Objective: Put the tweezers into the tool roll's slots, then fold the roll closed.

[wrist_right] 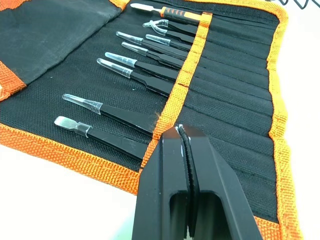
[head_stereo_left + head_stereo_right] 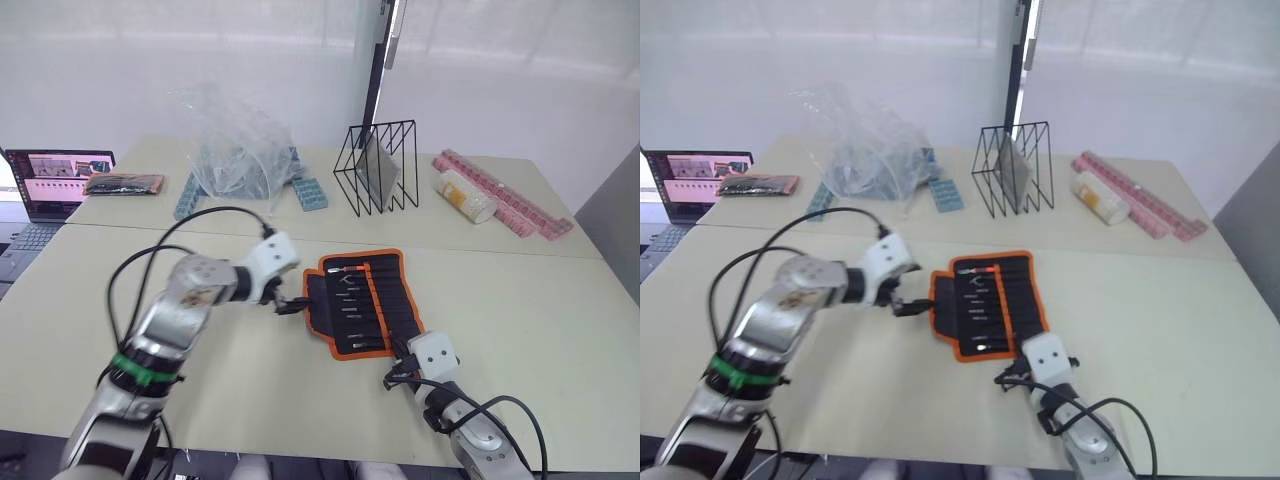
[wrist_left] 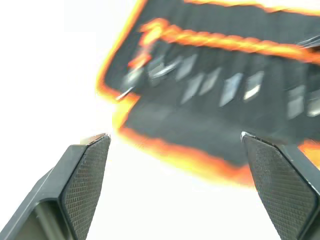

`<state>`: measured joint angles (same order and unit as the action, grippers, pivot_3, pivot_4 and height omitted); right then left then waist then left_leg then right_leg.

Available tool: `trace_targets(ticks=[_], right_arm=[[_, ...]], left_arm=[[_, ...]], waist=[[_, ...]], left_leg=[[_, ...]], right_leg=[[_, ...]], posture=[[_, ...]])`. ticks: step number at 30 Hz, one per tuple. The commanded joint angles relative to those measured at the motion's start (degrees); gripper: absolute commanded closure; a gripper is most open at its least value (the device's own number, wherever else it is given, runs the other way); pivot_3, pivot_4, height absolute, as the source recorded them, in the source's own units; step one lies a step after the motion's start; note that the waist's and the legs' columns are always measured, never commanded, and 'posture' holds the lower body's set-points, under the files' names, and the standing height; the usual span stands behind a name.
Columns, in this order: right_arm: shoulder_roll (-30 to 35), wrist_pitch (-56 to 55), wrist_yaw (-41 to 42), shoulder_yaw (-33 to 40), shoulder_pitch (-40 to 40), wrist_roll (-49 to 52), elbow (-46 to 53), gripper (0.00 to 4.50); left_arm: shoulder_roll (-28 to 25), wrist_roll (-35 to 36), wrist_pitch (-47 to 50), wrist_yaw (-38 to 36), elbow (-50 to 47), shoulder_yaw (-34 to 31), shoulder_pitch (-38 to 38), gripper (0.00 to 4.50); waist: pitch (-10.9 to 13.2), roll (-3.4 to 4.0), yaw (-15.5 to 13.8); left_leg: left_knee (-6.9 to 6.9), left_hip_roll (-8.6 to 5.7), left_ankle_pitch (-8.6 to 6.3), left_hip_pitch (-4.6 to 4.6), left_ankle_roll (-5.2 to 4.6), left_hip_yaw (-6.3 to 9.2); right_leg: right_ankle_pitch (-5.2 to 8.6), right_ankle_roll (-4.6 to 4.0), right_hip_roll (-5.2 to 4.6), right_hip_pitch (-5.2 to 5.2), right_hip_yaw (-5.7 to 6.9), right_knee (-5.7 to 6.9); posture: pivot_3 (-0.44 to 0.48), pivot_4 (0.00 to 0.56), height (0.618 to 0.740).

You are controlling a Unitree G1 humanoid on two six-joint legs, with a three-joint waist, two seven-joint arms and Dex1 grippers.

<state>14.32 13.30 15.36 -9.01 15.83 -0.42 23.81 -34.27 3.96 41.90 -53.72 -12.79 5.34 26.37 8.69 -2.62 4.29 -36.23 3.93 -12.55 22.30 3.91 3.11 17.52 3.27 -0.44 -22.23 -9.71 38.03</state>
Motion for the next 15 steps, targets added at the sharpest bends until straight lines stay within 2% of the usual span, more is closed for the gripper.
trace_targets(ticks=[1,3,7,11,15], right_arm=[[1.1,3.0,1.4,-0.2,0.8,0.1,-4.7,4.50],[1.4,2.9,1.9,0.1,0.5,0.4,-5.0,4.50],[2.2,2.6,2.8,0.6,-0.2,0.7,-5.8,4.50],[2.6,2.3,3.4,0.7,-0.7,1.1,-6.6,4.50],[2.8,2.1,4.1,0.6,-1.3,1.1,-7.3,4.50]], left_arm=[[-2.9,3.0,-2.0,1.5,-4.8,-8.4,-8.0,0.06],[-3.8,4.6,-2.4,2.3,-7.1,-13.0,-14.4,0.02],[-2.0,8.6,-4.0,4.0,-14.0,-24.4,-30.8,0.02],[2.2,10.4,-7.5,7.4,-19.6,-30.8,-42.5,0.02],[6.4,11.7,-9.7,10.5,-23.5,-34.6,-50.7,0.02]], waist=[[0.0,-0.03,-0.2],[0.0,-0.06,-0.3],[0.0,-0.08,-0.1],[0.0,-0.33,-0.4],[0.0,-0.47,-0.5]], left_leg=[[-0.01,0.00,0.00,0.01,0.00,0.01],[-0.02,0.01,0.00,-0.01,0.00,0.00],[0.00,0.04,-0.01,-0.02,0.01,-0.05],[0.00,0.06,-0.01,-0.09,0.02,-0.05],[-0.06,0.04,-0.02,-0.34,0.04,-0.08]], right_leg=[[0.00,0.00,0.00,0.00,0.01,0.00],[0.00,0.00,-0.02,0.01,0.01,0.00],[0.01,-0.04,-0.06,0.00,0.01,0.00],[0.16,-0.31,-0.10,0.04,0.03,-0.02],[0.25,-0.47,-0.19,0.04,0.02,-0.10]], posture=[[0.000,0.150,0.720],[0.000,0.150,0.720],[0.000,0.150,0.720],[0.000,0.150,0.720],[0.000,0.150,0.720]])
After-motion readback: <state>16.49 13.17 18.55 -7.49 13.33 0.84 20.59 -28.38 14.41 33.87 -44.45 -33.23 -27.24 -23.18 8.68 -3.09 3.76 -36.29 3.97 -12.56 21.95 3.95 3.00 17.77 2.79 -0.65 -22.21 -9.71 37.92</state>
